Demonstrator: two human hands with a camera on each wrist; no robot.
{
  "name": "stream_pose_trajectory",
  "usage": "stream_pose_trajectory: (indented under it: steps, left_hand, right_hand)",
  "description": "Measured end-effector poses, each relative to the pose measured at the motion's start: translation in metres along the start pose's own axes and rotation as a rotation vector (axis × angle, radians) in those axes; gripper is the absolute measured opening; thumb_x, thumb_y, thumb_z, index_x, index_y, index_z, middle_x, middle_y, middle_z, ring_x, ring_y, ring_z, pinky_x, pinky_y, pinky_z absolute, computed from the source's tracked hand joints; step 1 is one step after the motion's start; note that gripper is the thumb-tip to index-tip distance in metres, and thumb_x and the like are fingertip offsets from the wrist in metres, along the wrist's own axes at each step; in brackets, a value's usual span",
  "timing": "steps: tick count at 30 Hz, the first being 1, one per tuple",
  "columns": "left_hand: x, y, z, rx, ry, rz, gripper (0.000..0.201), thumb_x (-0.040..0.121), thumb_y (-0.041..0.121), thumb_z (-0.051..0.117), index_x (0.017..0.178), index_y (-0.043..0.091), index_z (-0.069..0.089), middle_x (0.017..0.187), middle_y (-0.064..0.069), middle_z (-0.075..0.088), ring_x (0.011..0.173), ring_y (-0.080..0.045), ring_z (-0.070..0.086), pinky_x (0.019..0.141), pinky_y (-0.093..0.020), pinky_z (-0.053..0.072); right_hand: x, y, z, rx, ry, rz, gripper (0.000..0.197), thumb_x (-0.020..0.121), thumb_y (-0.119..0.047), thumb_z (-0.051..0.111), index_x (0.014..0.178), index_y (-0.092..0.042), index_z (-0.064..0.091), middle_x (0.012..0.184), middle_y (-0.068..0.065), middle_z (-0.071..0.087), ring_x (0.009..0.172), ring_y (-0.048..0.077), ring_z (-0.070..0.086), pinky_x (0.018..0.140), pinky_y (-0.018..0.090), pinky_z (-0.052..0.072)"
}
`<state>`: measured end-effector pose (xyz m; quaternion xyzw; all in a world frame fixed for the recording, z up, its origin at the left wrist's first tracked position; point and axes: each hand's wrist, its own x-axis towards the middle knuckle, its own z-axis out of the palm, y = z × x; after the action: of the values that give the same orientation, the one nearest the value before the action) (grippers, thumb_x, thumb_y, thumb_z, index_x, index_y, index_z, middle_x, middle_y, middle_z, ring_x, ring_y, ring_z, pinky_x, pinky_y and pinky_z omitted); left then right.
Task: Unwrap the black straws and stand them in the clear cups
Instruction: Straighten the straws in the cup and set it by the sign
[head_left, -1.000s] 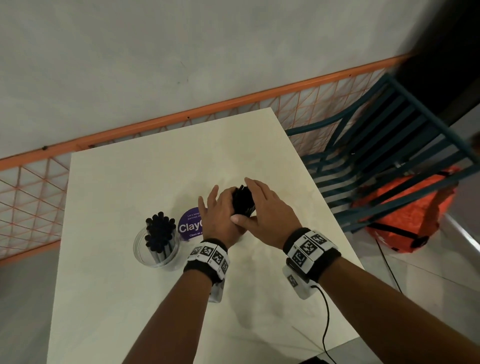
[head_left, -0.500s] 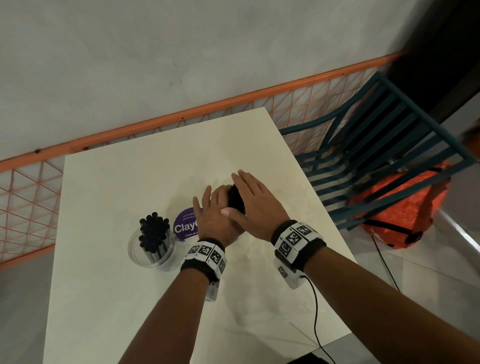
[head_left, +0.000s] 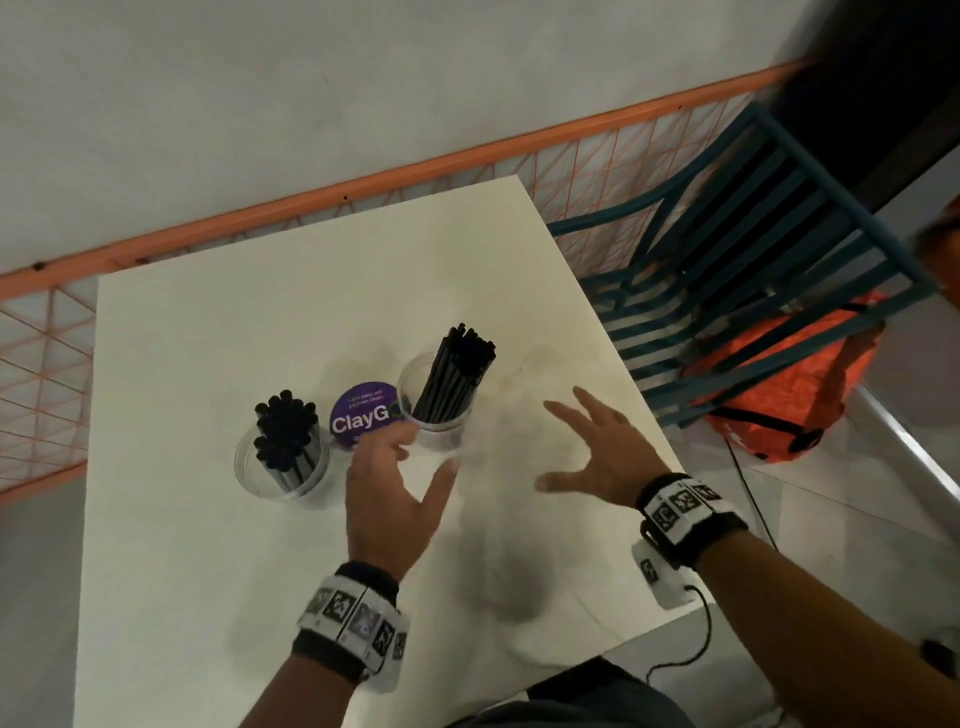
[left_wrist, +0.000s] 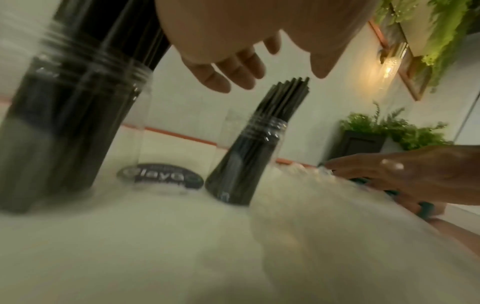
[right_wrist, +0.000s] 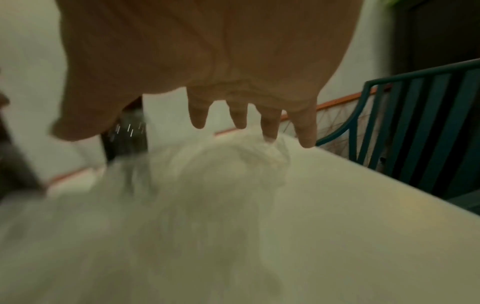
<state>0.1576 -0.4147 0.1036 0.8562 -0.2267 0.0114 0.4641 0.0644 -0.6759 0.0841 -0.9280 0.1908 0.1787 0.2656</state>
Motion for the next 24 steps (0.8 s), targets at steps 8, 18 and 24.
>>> stream_pose_trajectory:
  steps: [8,18,24]
  left_hand:
    - [-0.082,-0.023,0.022,0.041,-0.813,-0.359,0.121,0.062,0.059,0.083,0.156,0.038,0.008,0.155,0.009,0.027,0.132,-0.016,0.048,0.102,-0.029,0.046]
    - [-0.056,0.016,0.002,-1.056,-0.420,-1.119,0.088,0.082,0.079,0.049,0.132,0.007,0.062,0.132,-0.023,0.065,0.125,-0.036,0.061,0.114,-0.052,0.040]
    - [-0.062,0.022,-0.024,-0.956,-0.608,-1.057,0.086,0.084,0.082,0.035,0.119,0.011,0.069,0.112,-0.015,0.076,0.097,-0.025,0.076,0.077,-0.033,0.060]
  right_hand:
    - [-0.020,-0.021,0.086,-0.124,-0.108,0.003,0.049,0.085,-0.029,0.057,0.133,-0.033,0.046,0.133,0.003,0.045,0.115,0.032,0.052,0.086,0.037,0.049]
    - [-0.076,-0.137,0.085,0.212,0.261,-0.391,0.061,0.074,-0.072,0.046,0.102,-0.019,0.058,0.114,-0.002,0.057,0.107,0.020,0.046,0.094,0.037,0.037]
    - [-0.108,-0.126,0.082,0.252,0.364,-0.450,0.057,0.086,-0.058,0.055,0.125,-0.017,0.048,0.124,0.008,0.056,0.106,0.023,0.056,0.087,0.028,0.046]
